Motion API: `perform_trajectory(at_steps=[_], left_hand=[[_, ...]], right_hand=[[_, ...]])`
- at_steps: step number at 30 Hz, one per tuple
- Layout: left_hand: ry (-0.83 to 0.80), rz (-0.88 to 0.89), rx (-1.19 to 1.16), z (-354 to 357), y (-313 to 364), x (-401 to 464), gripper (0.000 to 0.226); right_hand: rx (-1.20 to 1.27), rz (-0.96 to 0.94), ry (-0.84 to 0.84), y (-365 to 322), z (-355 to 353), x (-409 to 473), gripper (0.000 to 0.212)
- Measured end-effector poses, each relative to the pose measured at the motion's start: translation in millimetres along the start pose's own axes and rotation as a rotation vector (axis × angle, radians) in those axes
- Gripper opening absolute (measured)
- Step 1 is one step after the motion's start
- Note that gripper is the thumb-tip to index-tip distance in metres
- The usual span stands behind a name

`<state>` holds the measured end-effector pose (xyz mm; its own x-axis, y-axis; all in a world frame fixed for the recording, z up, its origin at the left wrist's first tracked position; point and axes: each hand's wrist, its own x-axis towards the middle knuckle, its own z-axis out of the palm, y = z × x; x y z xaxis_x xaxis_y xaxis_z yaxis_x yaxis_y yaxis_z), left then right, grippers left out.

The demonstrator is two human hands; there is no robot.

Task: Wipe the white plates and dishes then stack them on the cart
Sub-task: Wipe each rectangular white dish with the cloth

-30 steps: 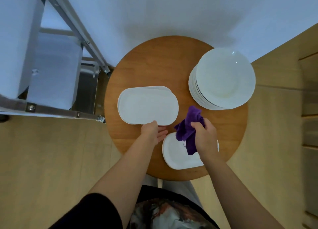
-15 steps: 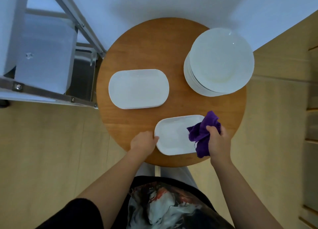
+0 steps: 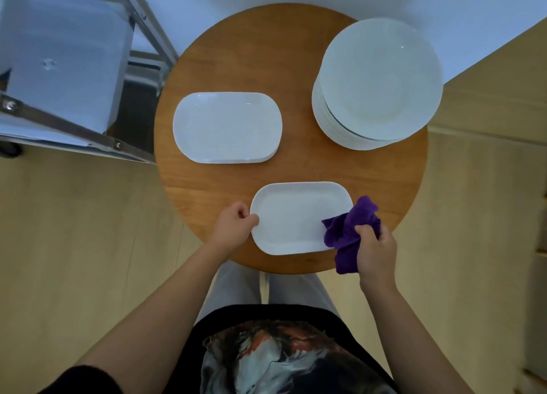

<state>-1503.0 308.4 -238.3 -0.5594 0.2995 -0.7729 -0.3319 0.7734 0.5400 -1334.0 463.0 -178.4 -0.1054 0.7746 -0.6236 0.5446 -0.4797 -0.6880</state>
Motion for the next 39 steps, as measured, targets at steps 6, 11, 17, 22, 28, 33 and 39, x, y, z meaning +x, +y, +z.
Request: perform_trajectory(at_steps=[6,11,17,22,28,33,39], left_hand=[[0.052,0.004,-0.178,19,10,-9,0.022],[0.095,0.088,-0.234,32,19,-22,0.035],[0.012,0.095,-0.413,35,35,-42,0.034],[0.038,0.156,-0.416,43,47,-61,0.056],[0.178,0.233,-0.429,38,59,-78,0.058],[0.237,0.347,-0.387,32,68,-82,0.054],[0.045,0.189,-0.666,25,69,-86,0.049]], right_hand=[[-0.055,-0.130,0.102,1,-18,10,0.017],[-0.226,-0.286,0.115,-6,-31,19,0.023],[-0.359,-0.413,0.136,-16,-3,16,0.017],[-0.531,-0.440,0.038,-19,30,15,0.026],[-0.442,-0.645,-0.096,-41,56,-7,0.035],[-0.406,-0.833,-0.262,-34,60,-40,0.041],[-0.509,-0.950,-0.433,-34,57,-61,0.047]])
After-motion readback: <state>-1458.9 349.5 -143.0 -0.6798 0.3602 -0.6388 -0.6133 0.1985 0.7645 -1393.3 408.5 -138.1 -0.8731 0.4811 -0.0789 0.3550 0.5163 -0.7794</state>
